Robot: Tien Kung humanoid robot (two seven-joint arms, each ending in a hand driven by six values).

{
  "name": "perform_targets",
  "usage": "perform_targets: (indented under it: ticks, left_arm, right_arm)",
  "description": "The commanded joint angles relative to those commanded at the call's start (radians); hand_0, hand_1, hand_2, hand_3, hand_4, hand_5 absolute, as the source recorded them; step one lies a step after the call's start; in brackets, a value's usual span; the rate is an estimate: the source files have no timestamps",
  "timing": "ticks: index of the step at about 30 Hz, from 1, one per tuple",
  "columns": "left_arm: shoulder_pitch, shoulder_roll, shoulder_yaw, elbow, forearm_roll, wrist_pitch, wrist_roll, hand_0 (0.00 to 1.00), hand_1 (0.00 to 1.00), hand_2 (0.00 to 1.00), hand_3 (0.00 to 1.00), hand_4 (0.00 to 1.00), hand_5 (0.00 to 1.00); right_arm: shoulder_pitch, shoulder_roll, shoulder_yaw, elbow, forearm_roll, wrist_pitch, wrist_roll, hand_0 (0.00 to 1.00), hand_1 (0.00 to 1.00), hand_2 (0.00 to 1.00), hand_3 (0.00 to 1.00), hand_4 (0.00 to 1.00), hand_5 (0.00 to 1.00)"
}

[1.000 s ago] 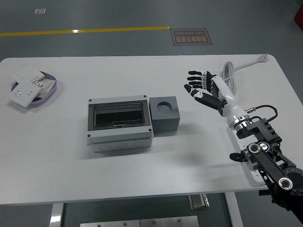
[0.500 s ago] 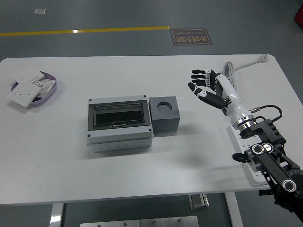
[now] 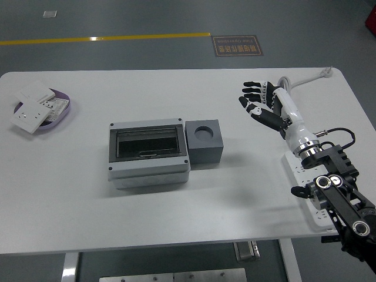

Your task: Pick up the cylinder from the cube,place it in the box,flap close box

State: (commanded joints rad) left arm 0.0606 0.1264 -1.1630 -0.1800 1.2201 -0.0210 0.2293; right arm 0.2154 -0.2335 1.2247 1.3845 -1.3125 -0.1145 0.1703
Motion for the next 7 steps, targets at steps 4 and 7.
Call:
perform_targets:
  ticks: [4, 7]
  left_arm:
    - [-0.004, 0.0, -0.003, 0.0, 0.002, 0.0, -0.001, 0.605, 0.586, 0.592, 0.584, 0.644, 0.205]
    - [-0.009, -0.001, 0.0, 0.0, 0.0, 0.0, -0.004, 0.605, 0.586, 0.592, 0.584, 0.644, 0.205]
  right_arm:
    - [-0.003, 0.0, 0.014, 0.002, -0.001, -0.003, 0.001, 0.749, 0.682, 0.677, 0.684, 0.768, 0.3]
    - [-0.005, -0.001, 0.025, 0.002, -0.003, -0.005, 0.0, 0.749, 0.682, 0.677, 0.684, 0.768, 0.3]
